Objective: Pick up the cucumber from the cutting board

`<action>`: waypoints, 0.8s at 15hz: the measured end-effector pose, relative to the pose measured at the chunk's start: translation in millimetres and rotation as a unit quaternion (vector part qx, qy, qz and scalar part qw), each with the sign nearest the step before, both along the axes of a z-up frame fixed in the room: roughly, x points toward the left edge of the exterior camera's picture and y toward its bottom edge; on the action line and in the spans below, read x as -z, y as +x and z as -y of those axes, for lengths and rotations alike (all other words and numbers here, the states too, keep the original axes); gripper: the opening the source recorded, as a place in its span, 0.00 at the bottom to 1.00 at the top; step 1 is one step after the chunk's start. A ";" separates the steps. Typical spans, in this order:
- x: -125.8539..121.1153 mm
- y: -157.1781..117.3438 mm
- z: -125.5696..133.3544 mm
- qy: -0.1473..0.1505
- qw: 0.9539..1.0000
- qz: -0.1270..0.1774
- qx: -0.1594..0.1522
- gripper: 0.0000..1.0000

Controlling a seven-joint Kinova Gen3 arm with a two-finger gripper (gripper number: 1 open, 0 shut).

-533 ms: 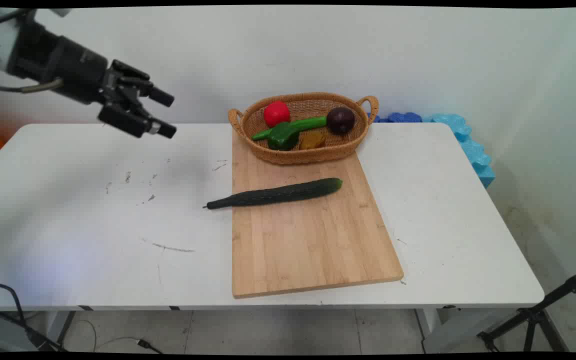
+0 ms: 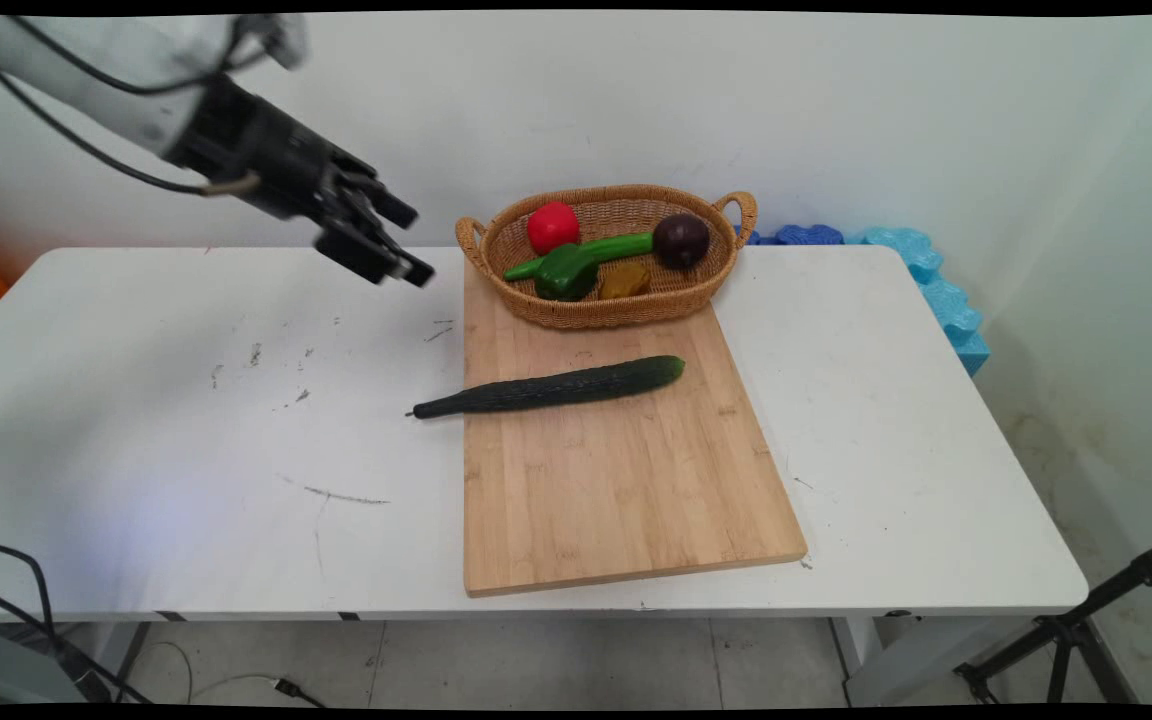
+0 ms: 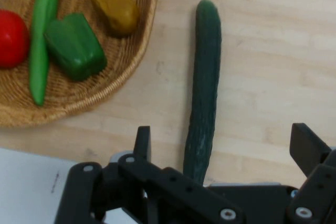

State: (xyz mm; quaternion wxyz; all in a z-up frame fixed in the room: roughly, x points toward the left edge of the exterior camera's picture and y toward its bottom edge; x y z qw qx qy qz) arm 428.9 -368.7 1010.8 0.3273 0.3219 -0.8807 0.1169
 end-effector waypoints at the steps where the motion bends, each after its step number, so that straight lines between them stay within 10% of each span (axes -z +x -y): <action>1: 5.7 -5.5 4.6 0.005 1.000 0.007 0.001 1.00; 12: 98.9 -88.6 69.8 0.070 0.995 0.075 0.017 1.00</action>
